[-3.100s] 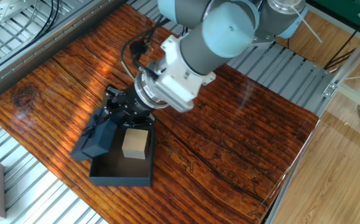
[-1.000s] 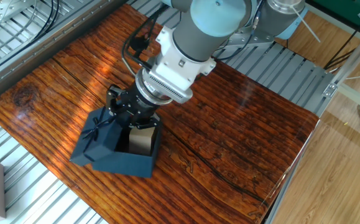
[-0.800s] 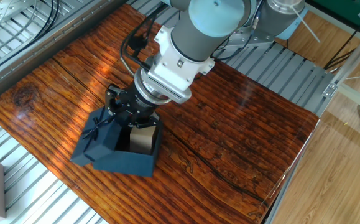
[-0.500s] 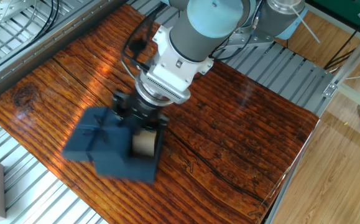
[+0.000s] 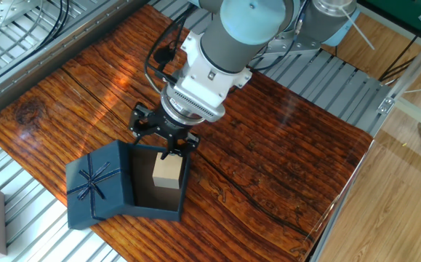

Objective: Cover the box

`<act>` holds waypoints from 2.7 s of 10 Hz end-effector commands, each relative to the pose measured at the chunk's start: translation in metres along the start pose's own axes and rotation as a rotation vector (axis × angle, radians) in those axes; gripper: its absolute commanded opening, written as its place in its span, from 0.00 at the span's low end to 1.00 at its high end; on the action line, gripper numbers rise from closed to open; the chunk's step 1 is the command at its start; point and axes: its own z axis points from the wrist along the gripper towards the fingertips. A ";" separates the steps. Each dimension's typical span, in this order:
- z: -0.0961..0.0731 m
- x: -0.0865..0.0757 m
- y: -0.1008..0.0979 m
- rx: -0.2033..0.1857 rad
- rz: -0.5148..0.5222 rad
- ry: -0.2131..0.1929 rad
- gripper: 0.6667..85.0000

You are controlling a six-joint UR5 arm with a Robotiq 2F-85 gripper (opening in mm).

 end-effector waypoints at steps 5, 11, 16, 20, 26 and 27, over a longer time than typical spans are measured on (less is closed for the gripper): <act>0.000 0.006 -0.004 0.016 -0.030 0.015 0.68; -0.001 0.010 0.004 -0.017 -0.032 0.032 0.66; -0.005 -0.002 -0.005 0.017 -0.135 -0.018 0.57; -0.001 -0.037 -0.035 0.151 -0.259 -0.124 0.57; 0.026 -0.052 -0.036 0.125 -0.305 -0.192 0.57; 0.032 -0.046 -0.033 0.102 -0.286 -0.182 0.57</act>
